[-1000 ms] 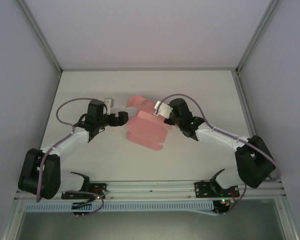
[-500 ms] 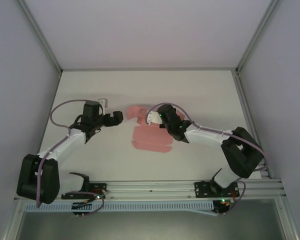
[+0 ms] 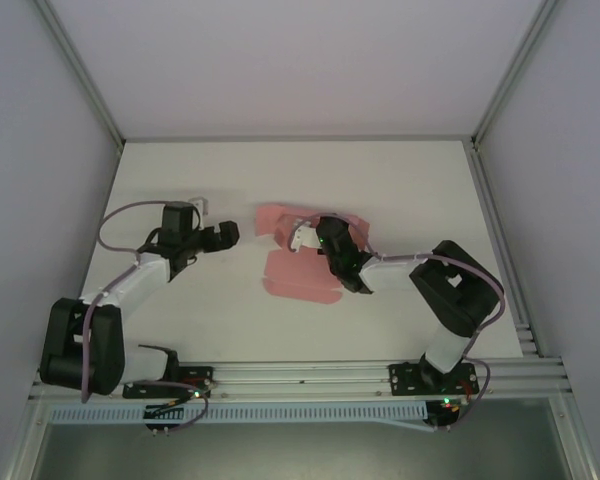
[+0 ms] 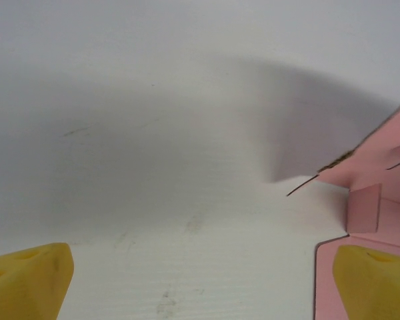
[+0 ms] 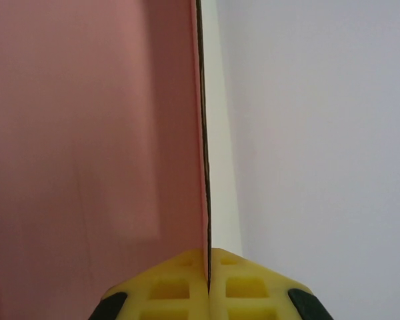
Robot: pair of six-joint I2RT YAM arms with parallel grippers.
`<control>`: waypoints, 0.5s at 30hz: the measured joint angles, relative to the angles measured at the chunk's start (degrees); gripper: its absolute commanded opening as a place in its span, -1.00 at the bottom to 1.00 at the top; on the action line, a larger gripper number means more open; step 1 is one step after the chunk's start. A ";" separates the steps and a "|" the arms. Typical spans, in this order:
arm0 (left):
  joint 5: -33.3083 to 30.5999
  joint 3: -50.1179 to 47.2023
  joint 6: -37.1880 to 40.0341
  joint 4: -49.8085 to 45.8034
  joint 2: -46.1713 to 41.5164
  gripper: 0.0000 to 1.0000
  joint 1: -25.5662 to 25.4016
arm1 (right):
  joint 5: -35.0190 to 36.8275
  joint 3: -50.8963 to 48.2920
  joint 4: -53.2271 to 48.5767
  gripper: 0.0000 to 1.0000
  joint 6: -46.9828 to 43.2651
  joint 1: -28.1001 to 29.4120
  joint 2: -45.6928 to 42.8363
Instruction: Assemble paper box
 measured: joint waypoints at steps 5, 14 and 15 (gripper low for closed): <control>2.45 3.67 -2.93 2.34 6.51 0.99 2.29 | -0.96 -0.17 0.31 -1.00 0.39 0.00 -2.19; 8.85 9.07 -5.86 10.05 18.49 0.99 2.38 | -2.45 -0.22 -0.22 -1.00 1.95 0.00 -3.74; 9.35 9.51 -5.95 10.75 19.50 0.99 2.38 | -2.62 -0.22 -0.48 -1.00 2.05 0.00 -3.74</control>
